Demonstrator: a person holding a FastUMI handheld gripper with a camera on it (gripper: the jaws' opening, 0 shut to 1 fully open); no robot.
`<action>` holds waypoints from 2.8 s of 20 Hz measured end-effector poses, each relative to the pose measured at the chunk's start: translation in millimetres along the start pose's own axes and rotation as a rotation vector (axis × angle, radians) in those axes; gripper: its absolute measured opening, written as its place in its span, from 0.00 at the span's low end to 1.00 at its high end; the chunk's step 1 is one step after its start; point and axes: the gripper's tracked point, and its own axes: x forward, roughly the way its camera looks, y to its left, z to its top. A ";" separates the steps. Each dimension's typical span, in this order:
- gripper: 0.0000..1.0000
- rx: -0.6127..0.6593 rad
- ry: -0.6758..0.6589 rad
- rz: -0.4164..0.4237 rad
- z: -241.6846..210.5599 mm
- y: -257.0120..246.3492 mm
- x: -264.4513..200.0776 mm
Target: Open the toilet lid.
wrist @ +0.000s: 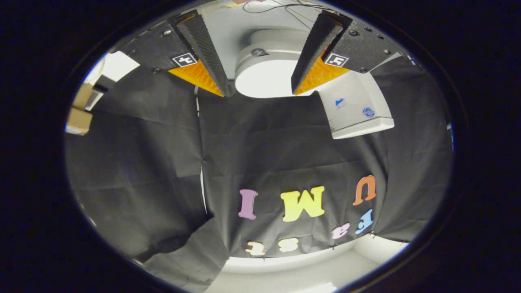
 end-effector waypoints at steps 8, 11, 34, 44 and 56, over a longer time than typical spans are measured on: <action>0.99 0.134 0.183 0.063 -70.9 4.3 67.4; 0.98 0.237 0.287 0.076 -107.1 2.4 94.0; 0.77 1.001 0.658 0.050 -213.0 -30.2 180.7; 0.21 1.211 0.634 0.031 -225.4 -33.2 191.3; 0.04 1.264 0.569 0.051 -212.1 -30.8 189.4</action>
